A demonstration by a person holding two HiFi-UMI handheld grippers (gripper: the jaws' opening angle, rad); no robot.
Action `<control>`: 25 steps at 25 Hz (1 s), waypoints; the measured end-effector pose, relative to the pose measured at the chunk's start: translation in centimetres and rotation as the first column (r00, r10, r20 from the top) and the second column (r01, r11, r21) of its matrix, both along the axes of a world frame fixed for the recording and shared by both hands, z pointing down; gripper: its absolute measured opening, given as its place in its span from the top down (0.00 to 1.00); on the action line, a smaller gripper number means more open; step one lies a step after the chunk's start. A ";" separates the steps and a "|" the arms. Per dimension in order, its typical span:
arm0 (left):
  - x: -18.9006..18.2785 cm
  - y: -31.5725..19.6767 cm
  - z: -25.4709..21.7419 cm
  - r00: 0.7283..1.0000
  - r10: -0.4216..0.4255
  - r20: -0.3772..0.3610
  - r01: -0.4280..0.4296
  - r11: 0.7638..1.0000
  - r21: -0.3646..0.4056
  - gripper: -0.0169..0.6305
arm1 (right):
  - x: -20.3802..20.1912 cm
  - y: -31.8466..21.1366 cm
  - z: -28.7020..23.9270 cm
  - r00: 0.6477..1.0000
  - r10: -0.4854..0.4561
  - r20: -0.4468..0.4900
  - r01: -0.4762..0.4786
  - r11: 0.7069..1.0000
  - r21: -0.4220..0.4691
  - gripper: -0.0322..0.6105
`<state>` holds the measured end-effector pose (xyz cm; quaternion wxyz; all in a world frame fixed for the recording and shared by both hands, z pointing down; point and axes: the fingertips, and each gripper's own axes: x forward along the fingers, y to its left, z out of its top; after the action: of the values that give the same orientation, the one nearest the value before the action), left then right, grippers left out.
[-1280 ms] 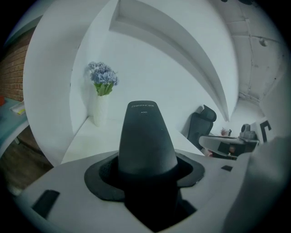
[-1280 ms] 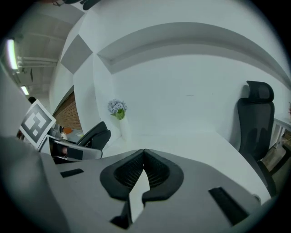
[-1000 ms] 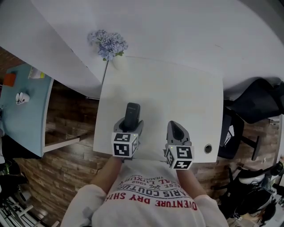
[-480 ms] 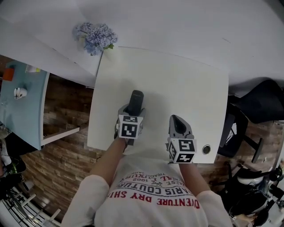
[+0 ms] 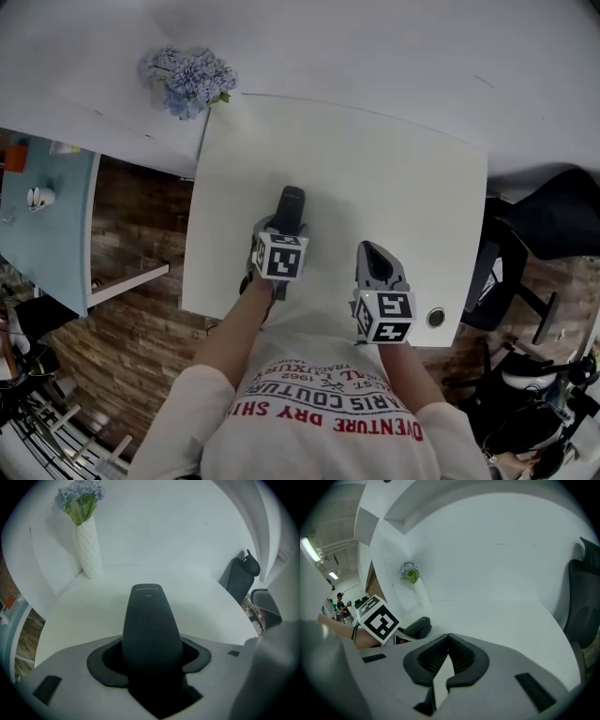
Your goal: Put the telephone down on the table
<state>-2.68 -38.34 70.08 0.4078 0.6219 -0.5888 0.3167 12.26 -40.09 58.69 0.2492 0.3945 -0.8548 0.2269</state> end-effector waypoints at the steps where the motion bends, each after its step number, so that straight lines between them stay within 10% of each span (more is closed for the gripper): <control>1: 0.1 -0.1 0.1 1.000 0.004 0.007 -0.004 1.000 -0.006 0.52 | 0.0 0.0 0.1 1.000 0.001 0.001 -0.001 1.000 -0.004 0.92; 25: 0.2 0.3 -4.0 1.000 -0.014 -0.021 0.016 0.992 0.123 0.42 | -0.6 0.9 -1.9 0.999 -0.008 0.053 0.007 1.000 0.022 0.92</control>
<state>-2.45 -38.05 66.09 0.3768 0.6445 -0.6078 0.2707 11.64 -39.16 56.81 0.2231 0.3878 -0.8650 0.2271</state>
